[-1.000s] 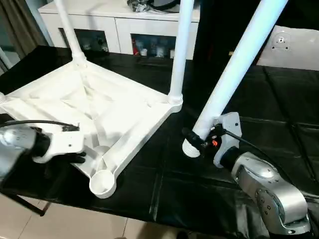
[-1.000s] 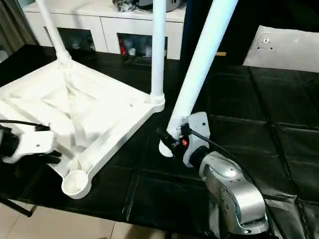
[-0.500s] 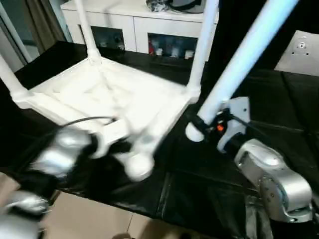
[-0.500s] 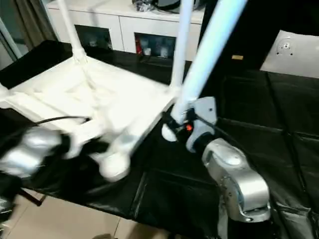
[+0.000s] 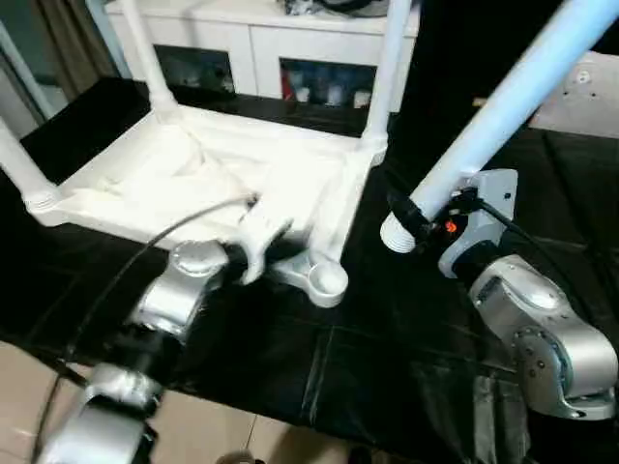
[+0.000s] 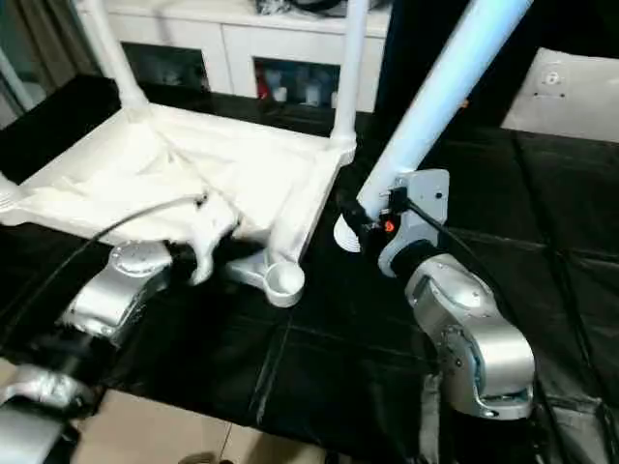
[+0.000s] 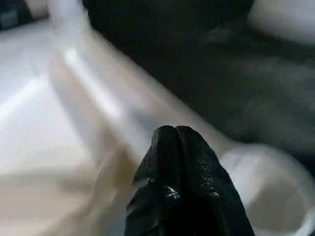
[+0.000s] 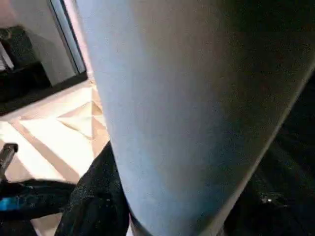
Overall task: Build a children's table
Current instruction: Move table base, then move to table
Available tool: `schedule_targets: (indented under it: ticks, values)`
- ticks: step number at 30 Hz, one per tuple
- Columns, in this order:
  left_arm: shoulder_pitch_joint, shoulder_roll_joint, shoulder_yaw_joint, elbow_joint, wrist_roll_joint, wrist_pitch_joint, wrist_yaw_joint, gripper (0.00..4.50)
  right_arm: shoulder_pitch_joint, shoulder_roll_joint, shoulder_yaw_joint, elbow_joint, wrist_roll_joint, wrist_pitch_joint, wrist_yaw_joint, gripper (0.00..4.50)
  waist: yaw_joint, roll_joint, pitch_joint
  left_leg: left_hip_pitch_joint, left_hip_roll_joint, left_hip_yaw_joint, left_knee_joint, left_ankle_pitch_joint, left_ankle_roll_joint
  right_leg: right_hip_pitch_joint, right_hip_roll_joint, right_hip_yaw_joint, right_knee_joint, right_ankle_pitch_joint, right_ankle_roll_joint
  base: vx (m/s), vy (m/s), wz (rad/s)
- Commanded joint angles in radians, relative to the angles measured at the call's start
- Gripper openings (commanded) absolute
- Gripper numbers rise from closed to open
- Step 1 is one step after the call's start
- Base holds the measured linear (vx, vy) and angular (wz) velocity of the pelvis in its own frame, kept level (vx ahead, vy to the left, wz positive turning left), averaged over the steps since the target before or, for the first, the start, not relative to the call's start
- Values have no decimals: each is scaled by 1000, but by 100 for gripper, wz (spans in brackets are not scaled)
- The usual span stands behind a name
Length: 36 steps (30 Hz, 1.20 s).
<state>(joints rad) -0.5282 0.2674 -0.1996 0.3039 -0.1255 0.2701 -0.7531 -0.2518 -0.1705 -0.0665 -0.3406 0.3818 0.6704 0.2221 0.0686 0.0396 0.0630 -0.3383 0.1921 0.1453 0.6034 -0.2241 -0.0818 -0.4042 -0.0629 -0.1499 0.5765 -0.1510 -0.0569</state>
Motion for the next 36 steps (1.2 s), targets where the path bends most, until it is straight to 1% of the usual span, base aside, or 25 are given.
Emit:
schedule_targets:
  ticks: [1,3,9,13,14,17,18,19,20,21,22,23,24,25,26,27,28,29,30,31,32,33,34,35,36]
  values:
    - [19,6,18,-54,-17,31,12,0,-11,3,0,-13,11,36,-17,193,4,-2,-81,-14,26,0,-58,-20,71,80,-86,67,-69,-283,-70,0,0,0]
    - [57,12,46,-144,-40,67,32,41,-1,15,16,-33,24,66,-16,193,2,3,-79,-15,22,2,-58,-38,65,80,-82,62,-78,-337,-37,0,0,0]
    - [157,-40,161,-330,-104,103,170,85,31,32,48,-56,18,70,-24,193,-10,10,-79,-8,15,4,-55,-90,55,71,-71,48,-100,-435,35,0,0,0]
    - [273,-123,268,-480,-105,169,350,87,65,53,79,-71,3,59,-42,193,-15,5,-82,-12,19,3,-53,-93,56,72,-70,42,-101,-426,54,0,0,0]
    - [284,-125,270,-490,-102,170,356,87,68,55,80,-71,1,57,-43,193,-18,2,-79,-18,18,2,-55,-88,60,73,-69,41,-104,-424,59,0,0,0]
    - [340,-133,289,-541,-81,154,387,87,84,64,84,-73,-22,52,-72,193,-23,5,-80,-16,10,2,-52,-98,67,67,-61,36,-113,-456,101,0,0,0]
    - [358,-137,304,-563,-71,166,412,87,89,71,82,-76,-12,79,-78,193,-24,-11,-79,-19,10,3,-52,-99,71,67,-59,36,-117,-459,113,0,0,0]
    - [375,-148,329,-588,-70,179,451,87,100,62,103,-84,-14,95,-72,193,-24,-1,-78,-19,10,2,-53,-105,72,67,-65,37,-113,-457,116,0,0,0]
    - [384,-153,343,-607,-70,188,476,87,109,63,113,-91,-7,120,-73,193,-21,-4,-79,-19,5,5,-50,-110,78,70,-75,43,-109,-467,113,0,0,0]
    - [389,-157,351,-620,-72,193,492,87,115,67,117,-94,0,161,-84,193,-11,-12,-80,-26,-5,8,-48,-98,103,79,-102,66,-101,-498,84,0,0,0]
    - [390,-158,354,-628,-72,198,499,87,118,72,120,-94,-11,171,-102,193,2,-22,-80,0,-14,36,-35,-105,90,59,-98,130,-105,-579,68,2,39,-18]
    - [390,-158,354,-632,-72,203,502,87,120,76,120,-92,-18,177,-115,193,12,-32,-73,-18,-19,31,-29,-108,101,75,-113,154,-106,-625,59,-4,62,-31]
    - [390,-162,353,-648,-75,220,515,87,129,90,116,-85,-14,109,-95,193,46,-28,-78,10,-14,31,16,-116,100,55,-155,248,-130,-735,30,-4,62,-31]
    - [390,-165,352,-660,-78,233,525,87,136,100,113,-81,-9,55,-78,193,72,-40,-72,-5,-18,4,52,-133,92,73,-177,323,-133,-775,-30,-9,102,-35]
    - [389,-149,333,-671,-54,232,528,87,144,112,101,-81,21,50,-60,193,76,-44,-71,-19,-17,-10,64,-135,76,83,-172,347,-131,-759,-69,-31,132,-50]
    - [389,-139,322,-678,-39,236,531,87,149,122,95,-82,17,28,-66,193,72,-17,-62,5,-11,-20,15,-120,25,36,-68,314,-105,-650,-94,-31,132,-50]
    - [389,-133,316,-681,-31,240,532,87,150,126,96,-80,-7,-6,-81,193,39,22,-82,55,30,-18,-48,-68,-43,-47,64,222,-48,-428,-6,-98,137,-43]
    - [390,-134,315,-685,-30,246,536,87,151,140,89,-79,-19,-30,-101,193,25,39,-83,71,92,-26,-70,-68,-77,-87,73,190,-15,-356,35,-110,134,-30]
    - [391,-137,318,-688,-33,251,540,87,150,149,86,-78,-29,-47,-115,193,18,53,-89,53,195,-32,-115,-41,-94,-86,45,128,49,-254,60,-110,134,-30]
    - [394,-140,317,-701,-39,269,547,87,142,165,64,-87,19,41,-125,193,28,60,-97,20,263,-49,-145,111,-66,-81,17,89,149,-138,81,-66,81,-37]
    - [395,-140,317,-704,-41,273,548,87,140,169,59,-89,30,62,-126,193,35,68,-107,31,270,-46,-132,223,-49,-95,8,75,156,-99,63,-57,7,-43]
    - [409,-146,317,-722,-54,291,553,87,139,156,71,-94,28,73,-116,193,34,64,-106,20,223,-60,-107,296,28,-86,-9,63,187,-106,47,-57,7,-43]
    - [410,-146,316,-723,-54,292,553,87,139,155,71,-94,28,73,-115,193,24,71,-106,39,177,-50,-95,243,151,-77,-22,67,141,-113,15,-56,-65,-20]
    - [421,-143,309,-735,-56,305,552,87,141,145,83,-94,19,54,-102,193,15,61,-111,52,162,-43,-78,225,204,-74,-30,73,122,-86,-18,-48,-139,-8]
    - [422,-143,309,-736,-56,306,552,87,141,144,84,-93,19,53,-101,193,3,23,-116,31,87,-15,-25,174,284,-29,-54,97,54,5,-83,-48,-139,-8]
